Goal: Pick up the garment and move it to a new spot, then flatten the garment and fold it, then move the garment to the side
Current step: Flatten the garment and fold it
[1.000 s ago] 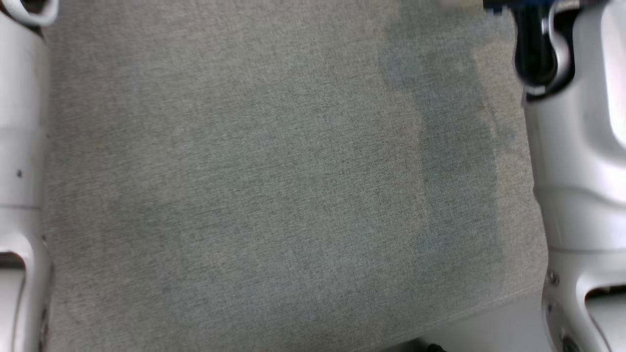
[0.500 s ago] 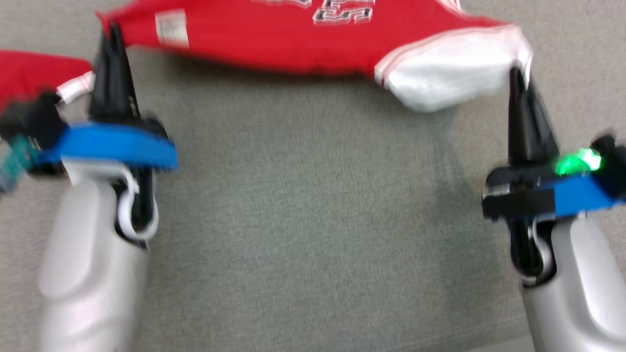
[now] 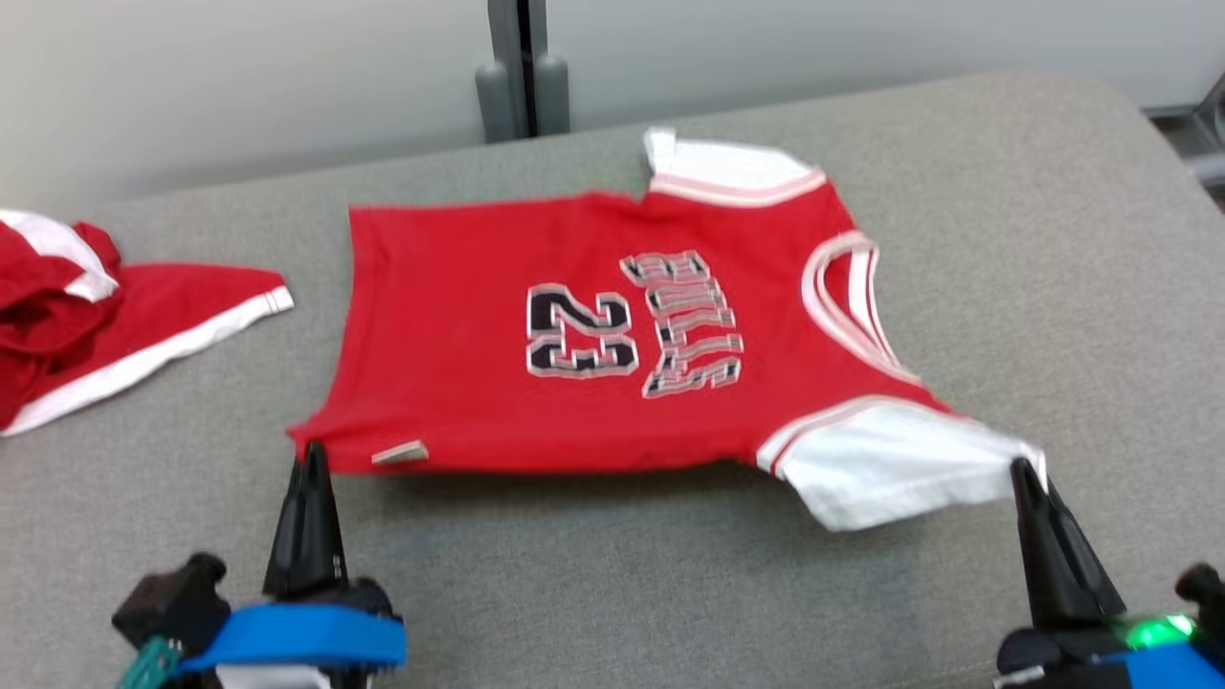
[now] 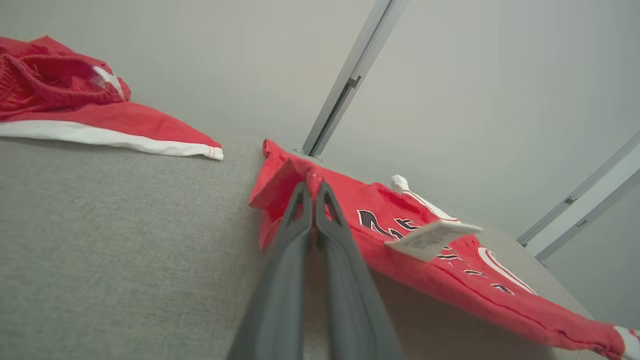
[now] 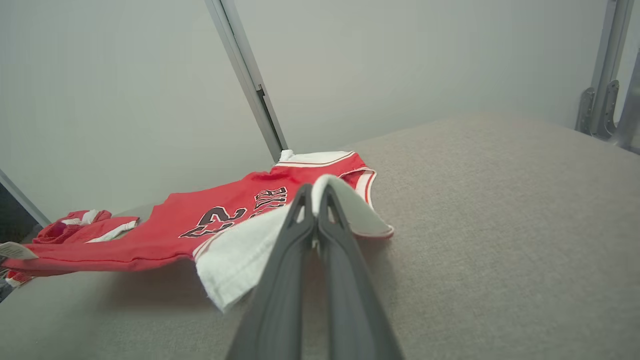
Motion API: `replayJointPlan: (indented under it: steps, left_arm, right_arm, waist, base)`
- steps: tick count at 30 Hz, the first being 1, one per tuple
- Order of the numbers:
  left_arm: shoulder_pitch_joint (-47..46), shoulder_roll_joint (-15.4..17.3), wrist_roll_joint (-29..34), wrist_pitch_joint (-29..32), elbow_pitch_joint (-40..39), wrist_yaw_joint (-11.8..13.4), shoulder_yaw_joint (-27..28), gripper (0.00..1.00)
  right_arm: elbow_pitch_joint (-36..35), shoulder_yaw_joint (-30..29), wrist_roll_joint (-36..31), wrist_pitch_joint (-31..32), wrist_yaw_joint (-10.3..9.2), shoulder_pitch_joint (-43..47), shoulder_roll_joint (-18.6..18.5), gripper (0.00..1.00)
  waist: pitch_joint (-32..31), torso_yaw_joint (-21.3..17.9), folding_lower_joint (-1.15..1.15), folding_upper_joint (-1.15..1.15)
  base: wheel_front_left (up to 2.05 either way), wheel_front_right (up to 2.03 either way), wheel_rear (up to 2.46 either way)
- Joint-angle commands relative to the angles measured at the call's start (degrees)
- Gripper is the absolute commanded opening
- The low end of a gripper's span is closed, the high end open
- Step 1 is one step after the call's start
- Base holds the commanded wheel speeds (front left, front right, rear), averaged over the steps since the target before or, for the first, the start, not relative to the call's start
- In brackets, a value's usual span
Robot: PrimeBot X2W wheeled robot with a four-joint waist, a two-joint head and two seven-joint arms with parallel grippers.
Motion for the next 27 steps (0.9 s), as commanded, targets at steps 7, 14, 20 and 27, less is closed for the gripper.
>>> replayJointPlan:
  steps: [7, 14, 20, 27]
  left_arm:
    - [9.55, -0.33, 0.84, 1.7, -8.83, 2.89, -1.29, 0.0]
    - [13.29, -0.61, 0.81, 3.07, -10.5, 4.65, -2.74, 0.0]
    - [14.83, -0.74, 0.4, 3.13, -8.84, 5.01, -3.52, 0.0]
    - [14.58, -0.59, 0.58, 3.04, -7.11, 4.65, -4.56, 0.0]
  right_arm:
    - [-8.49, -2.52, -1.2, 5.41, 0.03, 8.82, 1.03, 0.0]
    - [-4.15, -2.91, -2.65, 5.83, 0.03, 8.78, 1.33, 0.0]
    - [0.44, -2.81, -1.88, 4.49, 0.03, 6.51, 1.35, 0.0]
    - [3.08, -3.17, -1.74, 3.1, 0.03, 4.61, 1.35, 0.0]
  waist:
    - [-3.38, 0.15, 0.02, 0.03]
    - [-2.93, 1.49, 0.02, 0.03]
    - [-1.57, 2.58, 0.02, 0.03]
    - [-0.56, 3.1, 0.02, 0.03]
  base:
    - [0.0, 0.0, 0.0]
    - [0.0, 0.0, 0.0]
    - [0.0, 0.0, 0.0]
    - [0.0, 0.0, 0.0]
